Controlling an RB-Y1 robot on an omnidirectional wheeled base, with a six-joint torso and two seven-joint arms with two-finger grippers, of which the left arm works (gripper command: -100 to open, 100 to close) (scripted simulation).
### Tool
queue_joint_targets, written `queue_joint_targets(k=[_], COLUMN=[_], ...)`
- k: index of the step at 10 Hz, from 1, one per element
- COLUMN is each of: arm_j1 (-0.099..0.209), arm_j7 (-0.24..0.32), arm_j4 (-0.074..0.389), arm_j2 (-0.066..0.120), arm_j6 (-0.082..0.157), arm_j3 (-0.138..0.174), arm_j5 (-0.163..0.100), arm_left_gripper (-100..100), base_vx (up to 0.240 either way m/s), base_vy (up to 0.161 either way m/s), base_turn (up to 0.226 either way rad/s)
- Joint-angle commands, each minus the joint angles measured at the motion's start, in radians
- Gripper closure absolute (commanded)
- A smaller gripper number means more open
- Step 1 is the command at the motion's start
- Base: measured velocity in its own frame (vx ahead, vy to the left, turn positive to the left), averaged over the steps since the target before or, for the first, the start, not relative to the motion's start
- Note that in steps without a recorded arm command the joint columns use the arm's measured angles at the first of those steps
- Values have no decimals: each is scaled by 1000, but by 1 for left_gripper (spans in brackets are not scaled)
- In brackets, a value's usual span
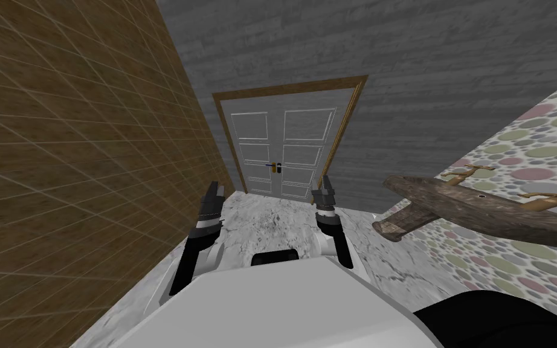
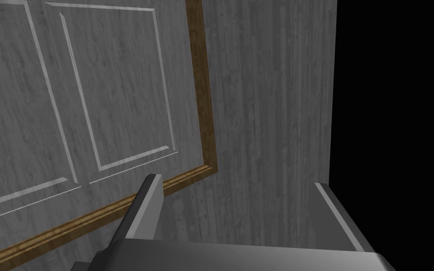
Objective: Pull the door open
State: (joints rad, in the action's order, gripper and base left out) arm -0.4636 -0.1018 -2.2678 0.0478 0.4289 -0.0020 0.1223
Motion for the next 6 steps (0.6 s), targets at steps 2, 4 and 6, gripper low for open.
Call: queue_joint_targets(k=[2,4,6], arm_j1=[20,39,51], arm_j7=[17,34,43], arm_j4=[51,100,129], arm_j2=[18,35,45], arm_j6=[-1,-3,-4], arm_j3=[3,7,9], arm_j5=[-12,-25,-32], arm_left_gripper=[-100,-100,-100], base_vx=[134,175,117], base_vy=[-19,-11,-24], base_turn=[-93,-87,-59])
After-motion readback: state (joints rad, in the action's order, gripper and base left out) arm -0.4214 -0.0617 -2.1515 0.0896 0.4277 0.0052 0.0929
